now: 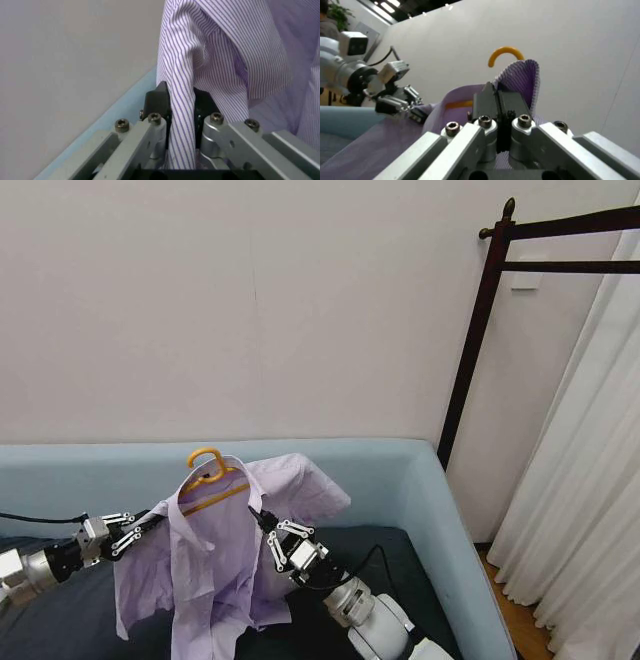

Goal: Pick up the clothes from the sofa and hang them on the clothes hanger.

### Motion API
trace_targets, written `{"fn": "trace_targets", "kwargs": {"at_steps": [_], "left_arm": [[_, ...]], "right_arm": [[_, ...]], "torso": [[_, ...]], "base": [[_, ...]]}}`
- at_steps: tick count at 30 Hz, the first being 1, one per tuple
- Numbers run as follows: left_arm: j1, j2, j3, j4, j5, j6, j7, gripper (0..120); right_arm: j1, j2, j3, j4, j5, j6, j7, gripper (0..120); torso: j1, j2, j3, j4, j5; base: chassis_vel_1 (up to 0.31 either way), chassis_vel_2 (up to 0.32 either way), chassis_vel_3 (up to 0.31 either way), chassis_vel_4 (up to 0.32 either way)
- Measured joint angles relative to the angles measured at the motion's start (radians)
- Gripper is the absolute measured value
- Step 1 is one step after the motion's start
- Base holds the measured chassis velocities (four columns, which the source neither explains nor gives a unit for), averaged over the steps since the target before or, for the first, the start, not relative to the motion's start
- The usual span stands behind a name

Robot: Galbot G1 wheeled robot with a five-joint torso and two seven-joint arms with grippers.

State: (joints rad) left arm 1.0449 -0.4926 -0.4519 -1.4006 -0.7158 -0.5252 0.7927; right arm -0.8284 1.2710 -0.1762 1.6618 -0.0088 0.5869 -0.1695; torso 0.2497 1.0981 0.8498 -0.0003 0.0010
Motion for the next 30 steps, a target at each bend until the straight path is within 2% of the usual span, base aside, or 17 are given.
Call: {"fn": "trace_targets", "kwargs": {"at_steps": [3, 7, 11, 12, 14, 15, 16, 18, 20, 21, 22, 25, 26, 29, 30], "left_arm": [[0.001, 0.007, 0.000, -0.013, -0.022, 0.003, 0.016, 7], [0.011, 0.019, -0.008, -0.035, -0.063, 0.009, 0.055, 7], [0.001, 0.048, -0.018, -0.042, -0.121, 0.025, 0.129, 7], [0.001, 0.048, -0.018, -0.042, -0.121, 0.025, 0.129, 7], [-0.021, 0.073, -0.019, -0.036, -0.147, 0.036, 0.166, 7], [-0.034, 0.084, -0.019, -0.031, -0.158, 0.043, 0.182, 7], [-0.034, 0.084, -0.019, -0.031, -0.158, 0.043, 0.182, 7], [-0.063, 0.108, -0.015, -0.021, -0.179, 0.057, 0.212, 7], [-0.092, 0.139, -0.009, -0.013, -0.204, 0.073, 0.247, 7], [-0.092, 0.139, -0.009, -0.013, -0.204, 0.073, 0.247, 7], [-0.108, 0.156, -0.008, -0.010, -0.217, 0.083, 0.270, 7], [-0.128, 0.185, -0.007, -0.010, -0.230, 0.104, 0.333, 7], [-0.128, 0.185, -0.007, -0.010, -0.230, 0.104, 0.333, 7], [-0.128, 0.188, -0.009, -0.018, -0.217, 0.110, 0.380, 7], [-0.126, 0.187, -0.010, -0.023, -0.206, 0.110, 0.394, 7]], "right_arm": [[-0.008, -0.004, -0.006, -0.010, -0.019, 0.001, 0.008, 0], [-0.014, -0.019, -0.021, -0.033, -0.081, -0.037, 0.090, 0], [-0.026, -0.056, -0.026, -0.077, -0.128, -0.090, 0.118, 19], [-0.026, -0.056, -0.026, -0.077, -0.128, -0.090, 0.118, 19], [-0.026, -0.081, -0.020, -0.098, -0.111, -0.073, 0.047, 30], [-0.025, -0.093, -0.011, -0.102, -0.081, -0.054, -0.020, 33], [-0.025, -0.093, -0.011, -0.102, -0.081, -0.054, -0.020, 33], [-0.020, -0.117, 0.020, -0.097, 0.028, -0.019, -0.198, 43], [-0.006, -0.148, 0.062, -0.053, 0.207, -0.008, -0.362, 52], [-0.006, -0.148, 0.062, -0.053, 0.207, -0.008, -0.362, 52], [0.009, -0.174, 0.085, -0.012, 0.304, -0.016, -0.398, 56], [0.067, -0.247, 0.135, 0.094, 0.490, -0.086, -0.354, 72], [0.067, -0.247, 0.135, 0.094, 0.490, -0.086, -0.354, 72], [0.116, -0.332, 0.175, 0.167, 0.619, -0.208, -0.358, 83], [0.135, -0.370, 0.180, 0.184, 0.666, -0.253, -0.368, 90]], "torso": [[0.000, 0.000, 0.000, 0.0000, 0.0001], [0.000, 0.000, 0.000, 0.0002, 0.0002], [0.000, 0.000, 0.000, 0.0000, 0.0002], [0.000, 0.000, 0.000, 0.0000, 0.0002], [0.000, 0.000, 0.000, 0.0000, 0.0002], [0.000, 0.000, 0.000, 0.0000, 0.0003], [0.000, 0.000, 0.000, 0.0000, 0.0003], [0.000, 0.000, 0.000, 0.0000, 0.0002], [0.000, 0.000, 0.000, -0.0001, 0.0003], [0.000, 0.000, 0.000, -0.0001, 0.0003], [0.000, 0.000, 0.000, 0.0000, 0.0002], [0.000, 0.000, 0.000, 0.0000, 0.0004], [0.000, 0.000, 0.000, 0.0000, 0.0004], [0.000, 0.000, 0.000, 0.0001, -0.0001], [0.000, 0.000, 0.000, -0.0001, 0.0001]], "base": [[0.000, 0.000, 0.000, 0.000], [0.000, 0.000, 0.000, 0.000], [0.000, 0.000, 0.000, 0.000], [0.000, 0.000, 0.000, 0.000], [0.000, 0.000, 0.000, 0.000], [0.000, 0.000, 0.000, 0.000], [0.000, 0.000, 0.000, 0.000], [0.000, 0.000, 0.000, 0.000], [0.000, 0.000, 0.000, 0.000], [0.000, 0.000, 0.000, 0.000], [0.000, 0.000, 0.000, 0.000], [0.000, 0.000, 0.000, 0.000], [0.000, 0.000, 0.000, 0.000], [0.000, 0.000, 0.000, 0.000], [0.000, 0.000, 0.000, 0.000]]}}
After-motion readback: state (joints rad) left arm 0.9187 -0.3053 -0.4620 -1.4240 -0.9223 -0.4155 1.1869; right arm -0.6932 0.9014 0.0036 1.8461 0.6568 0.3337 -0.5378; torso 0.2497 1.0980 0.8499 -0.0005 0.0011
